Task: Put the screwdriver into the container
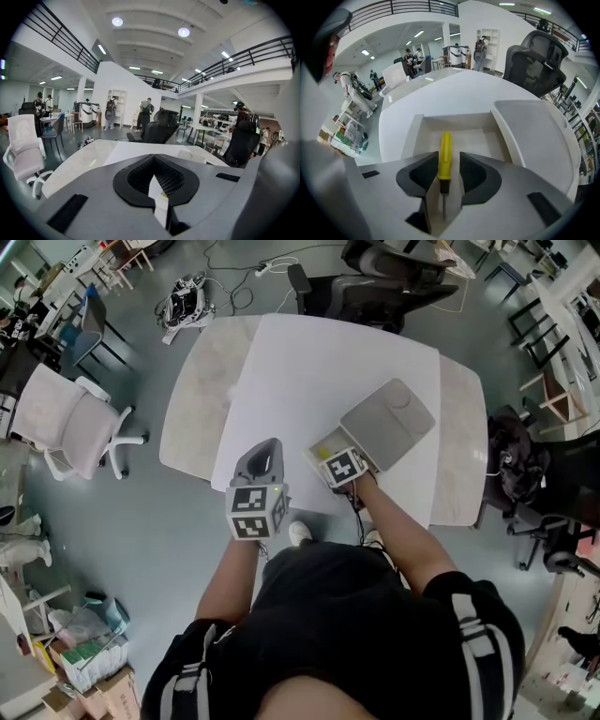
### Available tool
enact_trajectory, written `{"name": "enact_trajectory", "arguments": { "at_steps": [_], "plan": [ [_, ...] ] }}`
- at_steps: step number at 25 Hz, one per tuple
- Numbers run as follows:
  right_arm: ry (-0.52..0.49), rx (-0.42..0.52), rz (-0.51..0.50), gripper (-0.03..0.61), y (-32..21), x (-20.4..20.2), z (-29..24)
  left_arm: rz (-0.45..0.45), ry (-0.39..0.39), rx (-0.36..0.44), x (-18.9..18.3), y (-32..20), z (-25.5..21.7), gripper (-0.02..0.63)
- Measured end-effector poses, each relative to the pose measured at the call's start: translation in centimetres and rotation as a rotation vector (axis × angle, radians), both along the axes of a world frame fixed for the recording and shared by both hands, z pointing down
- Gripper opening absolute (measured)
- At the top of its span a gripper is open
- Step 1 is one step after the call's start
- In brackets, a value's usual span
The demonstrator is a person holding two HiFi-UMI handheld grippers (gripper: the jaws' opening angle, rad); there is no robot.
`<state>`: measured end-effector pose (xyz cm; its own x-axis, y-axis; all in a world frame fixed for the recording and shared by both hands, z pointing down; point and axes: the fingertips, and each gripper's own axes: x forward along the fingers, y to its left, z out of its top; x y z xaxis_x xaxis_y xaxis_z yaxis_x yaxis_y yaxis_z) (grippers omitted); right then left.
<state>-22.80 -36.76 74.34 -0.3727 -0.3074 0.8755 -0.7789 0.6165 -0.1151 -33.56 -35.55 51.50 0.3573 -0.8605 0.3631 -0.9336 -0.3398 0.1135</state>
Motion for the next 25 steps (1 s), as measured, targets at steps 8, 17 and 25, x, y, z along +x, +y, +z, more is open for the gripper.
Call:
{"name": "enact_trajectory", "arguments": {
  "at_steps": [8,17,25],
  "plan": [
    [-0.062,0.056,0.154,0.140,-1.6,2.0,-3.5,-0.002,-0.012,0.007,0.2,0.2,-0.4,0.006],
    [-0.204,0.384,0.202,0.014,-3.8,3.5,-14.1,-0.078,-0.010,-0.005,0.1,-0.5,-1.0,0.006],
    [-0.411,0.695,0.152,0.011,-3.2,5.2,-26.5,-0.141,0.017,0.086,1.6,-0.6,-4.2,0.006]
  ]
}}
